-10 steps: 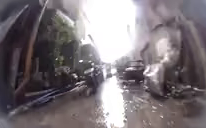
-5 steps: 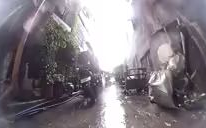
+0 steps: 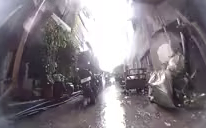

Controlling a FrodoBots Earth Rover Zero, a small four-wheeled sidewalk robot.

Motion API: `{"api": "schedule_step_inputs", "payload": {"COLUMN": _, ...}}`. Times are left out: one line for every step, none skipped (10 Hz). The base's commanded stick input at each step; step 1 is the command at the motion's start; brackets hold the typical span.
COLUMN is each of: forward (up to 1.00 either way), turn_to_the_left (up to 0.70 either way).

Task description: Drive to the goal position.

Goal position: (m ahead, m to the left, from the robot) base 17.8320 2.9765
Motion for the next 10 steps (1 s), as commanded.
{"api": "schedule_step_inputs", "payload": {"forward": 0.99, "turn_to_the_left": 0.0}}
{"api": "schedule_step_inputs", "payload": {"forward": 0.99, "turn_to_the_left": 0.0}}
{"api": "schedule_step_inputs", "payload": {"forward": 0.99, "turn_to_the_left": 0.0}}
{"api": "schedule_step_inputs", "payload": {"forward": 0.99, "turn_to_the_left": 0.0}}
{"api": "schedule_step_inputs", "payload": {"forward": 0.99, "turn_to_the_left": -0.35}}
{"api": "schedule_step_inputs", "payload": {"forward": 0.99, "turn_to_the_left": -0.39}}
{"api": "schedule_step_inputs", "payload": {"forward": 0.99, "turn_to_the_left": -0.01}}
{"api": "schedule_step_inputs", "payload": {"forward": 0.99, "turn_to_the_left": 0.0}}
{"api": "schedule_step_inputs", "payload": {"forward": 0.99, "turn_to_the_left": 0.0}}
{"api": "schedule_step_inputs", "payload": {"forward": 0.99, "turn_to_the_left": 0.0}}
